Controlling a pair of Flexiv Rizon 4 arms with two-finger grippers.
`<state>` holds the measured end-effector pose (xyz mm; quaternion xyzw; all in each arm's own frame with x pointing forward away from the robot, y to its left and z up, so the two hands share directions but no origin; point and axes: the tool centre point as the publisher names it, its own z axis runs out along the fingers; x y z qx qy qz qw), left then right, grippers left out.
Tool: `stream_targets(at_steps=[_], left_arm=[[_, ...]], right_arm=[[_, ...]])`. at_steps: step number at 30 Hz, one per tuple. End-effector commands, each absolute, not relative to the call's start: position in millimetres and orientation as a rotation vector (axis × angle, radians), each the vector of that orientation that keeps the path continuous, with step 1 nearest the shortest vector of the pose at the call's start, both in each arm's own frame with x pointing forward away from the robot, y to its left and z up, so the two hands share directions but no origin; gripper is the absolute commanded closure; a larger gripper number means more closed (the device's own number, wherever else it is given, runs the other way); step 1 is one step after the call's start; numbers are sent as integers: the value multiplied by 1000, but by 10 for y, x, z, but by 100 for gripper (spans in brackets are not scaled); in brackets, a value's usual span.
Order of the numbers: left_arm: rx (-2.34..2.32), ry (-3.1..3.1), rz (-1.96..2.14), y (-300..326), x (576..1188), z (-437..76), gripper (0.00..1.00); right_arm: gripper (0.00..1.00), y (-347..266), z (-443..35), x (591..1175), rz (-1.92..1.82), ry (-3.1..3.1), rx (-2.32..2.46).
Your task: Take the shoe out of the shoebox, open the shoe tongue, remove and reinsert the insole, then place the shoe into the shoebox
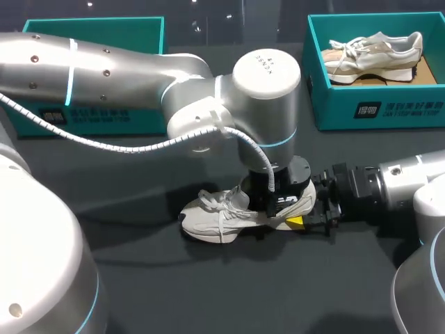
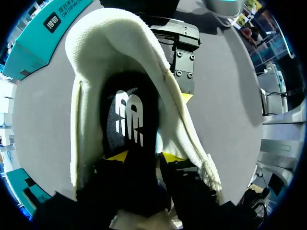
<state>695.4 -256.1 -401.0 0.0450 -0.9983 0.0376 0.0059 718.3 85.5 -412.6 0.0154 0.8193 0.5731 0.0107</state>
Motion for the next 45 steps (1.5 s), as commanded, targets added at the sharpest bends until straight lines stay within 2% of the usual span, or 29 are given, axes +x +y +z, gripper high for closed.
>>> stream_targets(at_steps=[1,2,3,26,45], left_arm=[[166,-3154,112,-2614,7003,-4137,82],[172,-3155,114,-2607,7019,-4132,98],[178,-3154,119,-2595,7037,-4119,100],[138,-2814,427,-2337,6965,-3561,100],[129,-2667,551,-2230,7007,-3391,100]], right_arm=[[100,873,-4124,7183,1786,2559,49],[100,873,-4124,7183,1786,2559,49],[100,873,-4124,7183,1786,2559,49],[100,873,-4124,7183,1786,2559,49],[100,873,-4124,7183,1786,2559,49]])
